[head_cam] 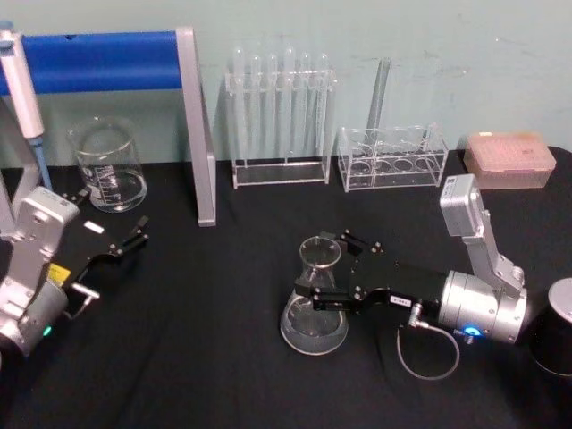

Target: Grasp the erlenmeyer flask with one hand, shake it three times, then place it back.

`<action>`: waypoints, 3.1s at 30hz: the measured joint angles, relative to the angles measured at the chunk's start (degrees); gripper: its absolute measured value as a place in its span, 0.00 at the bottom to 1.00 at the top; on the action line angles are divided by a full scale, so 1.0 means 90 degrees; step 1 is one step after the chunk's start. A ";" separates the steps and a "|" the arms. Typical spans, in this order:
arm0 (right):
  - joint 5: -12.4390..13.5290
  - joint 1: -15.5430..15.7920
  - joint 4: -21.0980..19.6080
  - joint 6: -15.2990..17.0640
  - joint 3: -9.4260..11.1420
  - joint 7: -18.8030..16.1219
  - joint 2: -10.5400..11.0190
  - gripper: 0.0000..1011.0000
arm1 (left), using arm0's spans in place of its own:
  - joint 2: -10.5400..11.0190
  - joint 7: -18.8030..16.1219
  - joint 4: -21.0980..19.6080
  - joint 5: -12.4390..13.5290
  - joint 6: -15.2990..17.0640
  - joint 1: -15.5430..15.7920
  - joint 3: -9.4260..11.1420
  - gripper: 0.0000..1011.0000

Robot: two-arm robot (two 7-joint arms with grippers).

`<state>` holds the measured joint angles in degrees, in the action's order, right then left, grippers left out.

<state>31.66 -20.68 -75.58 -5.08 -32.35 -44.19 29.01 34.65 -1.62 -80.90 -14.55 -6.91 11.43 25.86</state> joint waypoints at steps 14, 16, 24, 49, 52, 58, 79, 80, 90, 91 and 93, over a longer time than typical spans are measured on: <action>0.0005 0.0000 0.0000 -0.0001 0.0002 -0.0008 0.0000 0.82 | 0.0000 0.0000 0.0000 0.0000 0.0000 0.0000 -0.0001 0.99; 0.0006 0.0000 0.0000 0.0000 0.0002 -0.0009 0.0000 0.75 | 0.0000 0.0000 0.0000 0.0000 0.0000 0.0000 0.0000 0.99; 0.0009 0.0000 0.0000 -0.0001 0.0002 -0.0011 0.0000 0.51 | 0.0000 0.0000 0.0000 0.0000 0.0000 0.0000 0.0000 0.99; 0.0379 0.0198 -0.0211 0.0085 0.0273 0.0187 0.0017 0.44 | 0.0000 0.0000 0.0000 0.0000 0.0000 0.0000 0.0000 0.99; 0.0487 0.0313 -0.0417 0.0166 0.0467 0.0503 0.0046 0.44 | 0.0000 0.0000 0.0000 0.0000 0.0000 0.0000 0.0000 0.99; 0.0522 0.0599 -0.0948 0.0295 0.0929 0.1416 0.0123 0.44 | 0.0000 0.0000 0.0000 0.0000 0.0000 0.0000 0.0000 0.99; -0.0049 0.1249 -0.1753 0.0533 0.1902 0.2891 0.0140 0.44 | 0.0000 0.0000 0.0000 0.0000 0.0000 0.0000 0.0000 0.99; -0.0064 0.1255 -0.1765 0.0544 0.1911 0.2863 0.0126 0.44 | 0.0000 0.0000 0.0000 0.0000 0.0000 0.0000 0.0000 0.99; -0.0154 0.1131 -0.1790 0.0590 0.1643 0.2198 -0.0013 0.44 | 0.0000 0.0000 0.0000 0.0000 0.0000 0.0000 0.0000 0.99; -0.0155 0.1115 -0.1790 0.0590 0.1611 0.2134 -0.0020 0.44 | 0.0000 0.0000 0.0000 0.0000 0.0000 0.0000 0.0000 0.99; -0.0158 0.1047 -0.1790 0.0590 0.1457 0.1897 -0.0036 0.44 | 0.0000 0.0000 0.0000 0.0000 0.0000 0.0000 0.0000 0.99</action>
<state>30.24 -11.27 -91.69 0.22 -19.24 -27.11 28.69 34.65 -1.62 -80.90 -14.55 -6.91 11.43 25.86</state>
